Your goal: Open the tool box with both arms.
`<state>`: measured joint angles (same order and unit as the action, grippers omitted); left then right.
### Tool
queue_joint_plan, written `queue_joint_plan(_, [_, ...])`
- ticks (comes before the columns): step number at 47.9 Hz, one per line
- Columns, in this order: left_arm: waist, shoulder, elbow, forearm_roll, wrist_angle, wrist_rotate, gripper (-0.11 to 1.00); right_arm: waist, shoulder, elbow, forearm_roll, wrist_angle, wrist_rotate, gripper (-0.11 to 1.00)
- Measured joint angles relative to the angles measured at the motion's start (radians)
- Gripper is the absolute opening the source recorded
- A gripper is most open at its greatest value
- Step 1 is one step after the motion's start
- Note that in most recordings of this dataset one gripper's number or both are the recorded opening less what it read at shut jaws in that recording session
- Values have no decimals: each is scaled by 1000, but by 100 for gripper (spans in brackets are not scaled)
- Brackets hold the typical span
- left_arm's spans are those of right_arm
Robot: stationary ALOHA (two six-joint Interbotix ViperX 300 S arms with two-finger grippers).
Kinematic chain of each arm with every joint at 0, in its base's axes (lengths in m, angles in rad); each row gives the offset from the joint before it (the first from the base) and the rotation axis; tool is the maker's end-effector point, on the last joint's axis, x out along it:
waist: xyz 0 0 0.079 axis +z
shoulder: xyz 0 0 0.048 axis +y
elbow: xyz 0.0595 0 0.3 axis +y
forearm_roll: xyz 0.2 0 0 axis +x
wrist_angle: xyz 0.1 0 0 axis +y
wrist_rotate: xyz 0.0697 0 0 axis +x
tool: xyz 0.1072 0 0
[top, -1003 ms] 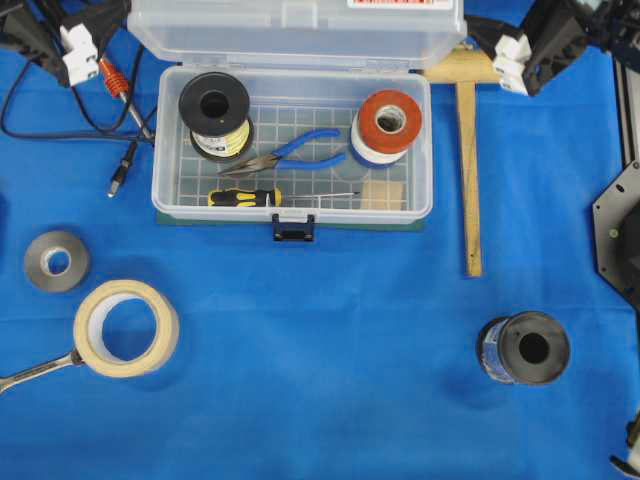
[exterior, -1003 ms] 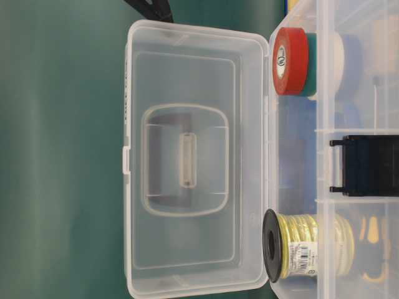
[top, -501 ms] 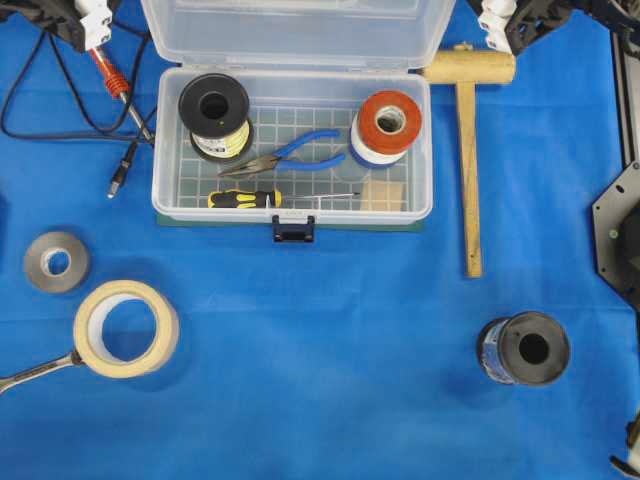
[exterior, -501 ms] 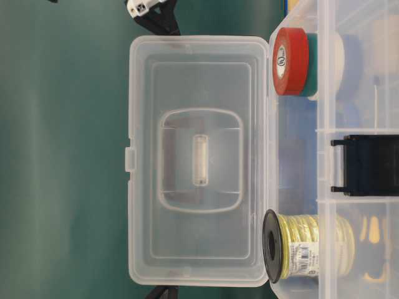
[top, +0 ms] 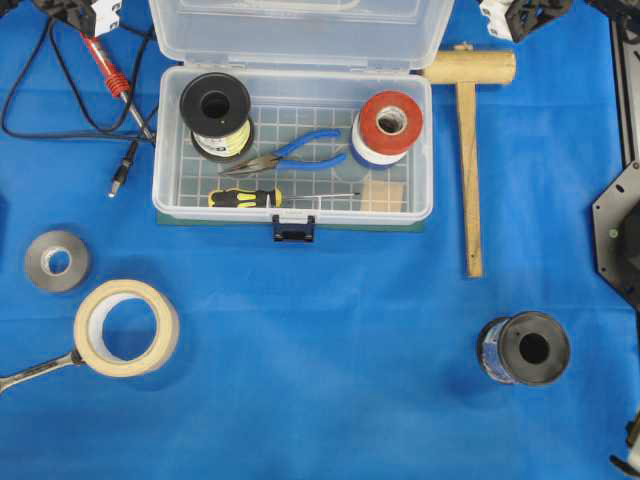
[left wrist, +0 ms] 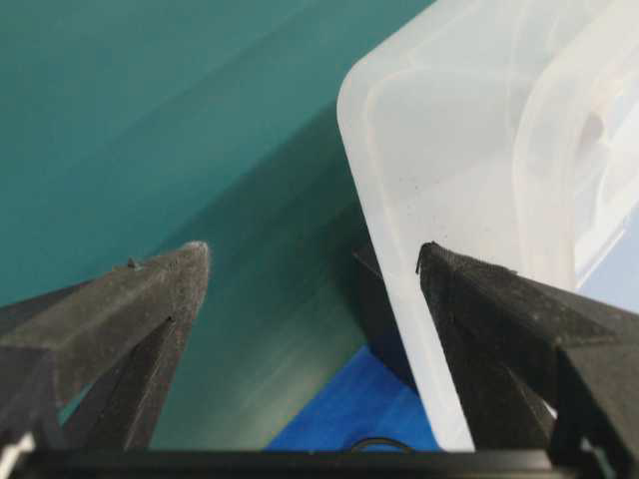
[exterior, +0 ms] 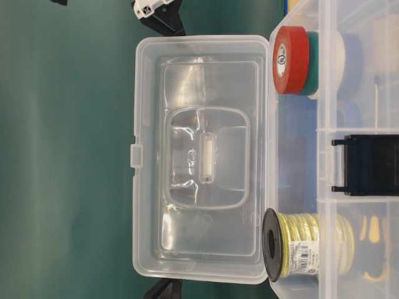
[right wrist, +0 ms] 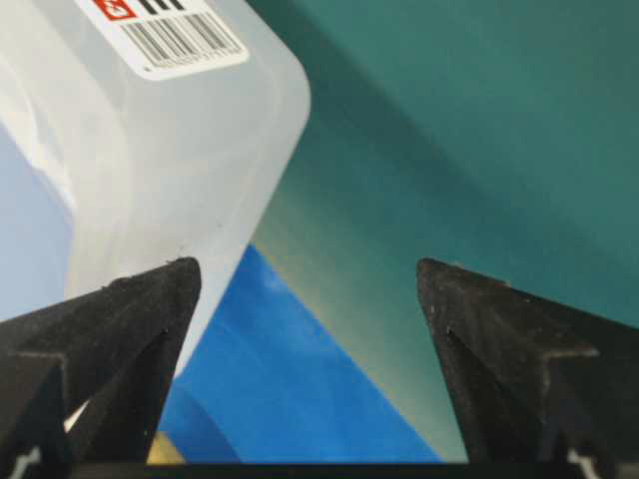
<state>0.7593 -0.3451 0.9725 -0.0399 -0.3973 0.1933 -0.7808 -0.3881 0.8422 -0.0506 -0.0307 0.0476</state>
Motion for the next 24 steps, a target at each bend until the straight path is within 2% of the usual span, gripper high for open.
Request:
queue_joint_plan(12, [20, -21, 14, 3, 28, 2, 91, -12, -15, 5, -12, 12, 0, 86])
queue_joint_plan(24, [87, -121, 95, 3, 60, 5, 91, -55, -104, 64, -28, 86, -2, 86])
